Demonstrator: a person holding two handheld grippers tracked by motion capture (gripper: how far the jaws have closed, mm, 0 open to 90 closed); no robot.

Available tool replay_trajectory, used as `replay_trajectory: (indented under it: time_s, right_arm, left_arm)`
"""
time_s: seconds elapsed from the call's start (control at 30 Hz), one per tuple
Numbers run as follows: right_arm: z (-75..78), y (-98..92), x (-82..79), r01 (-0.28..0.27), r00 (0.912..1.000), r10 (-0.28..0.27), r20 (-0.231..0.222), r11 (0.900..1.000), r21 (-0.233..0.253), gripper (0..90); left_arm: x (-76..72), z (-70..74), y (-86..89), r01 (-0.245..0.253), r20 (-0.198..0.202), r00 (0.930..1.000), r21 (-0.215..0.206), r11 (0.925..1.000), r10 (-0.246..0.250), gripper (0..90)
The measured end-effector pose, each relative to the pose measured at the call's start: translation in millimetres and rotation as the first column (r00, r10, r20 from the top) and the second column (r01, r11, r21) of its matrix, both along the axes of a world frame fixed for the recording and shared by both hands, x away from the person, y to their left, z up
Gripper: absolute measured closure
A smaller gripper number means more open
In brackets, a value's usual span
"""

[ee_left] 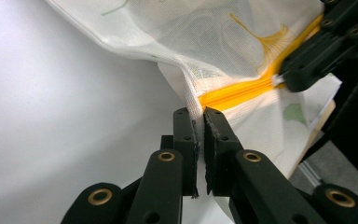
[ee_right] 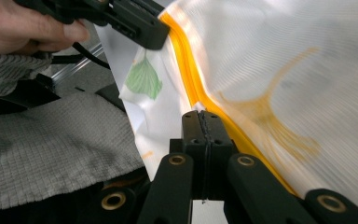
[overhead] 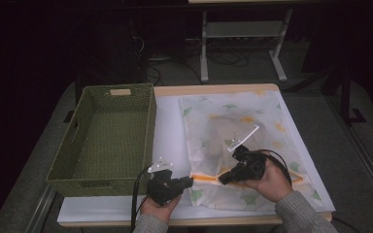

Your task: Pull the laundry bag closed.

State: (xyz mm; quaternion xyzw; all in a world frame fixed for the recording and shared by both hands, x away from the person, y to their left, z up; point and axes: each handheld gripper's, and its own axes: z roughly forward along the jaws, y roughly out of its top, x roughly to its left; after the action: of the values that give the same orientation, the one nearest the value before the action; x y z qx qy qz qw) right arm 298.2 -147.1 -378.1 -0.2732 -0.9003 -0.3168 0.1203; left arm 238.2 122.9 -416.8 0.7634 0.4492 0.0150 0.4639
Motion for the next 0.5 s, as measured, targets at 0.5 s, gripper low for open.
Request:
replay_trajectory:
  time_s: [0.5]
  right_arm:
    - [8.9, -30.8, -5.5, 0.049, 0.9987, -0.05, 0.008, 0.999, 0.015, 89.8]
  left_arm:
    - [3.4, 1.2, 0.7, 0.001, 0.002, 1.0, 0.032, 0.9995, -0.001, 84.4]
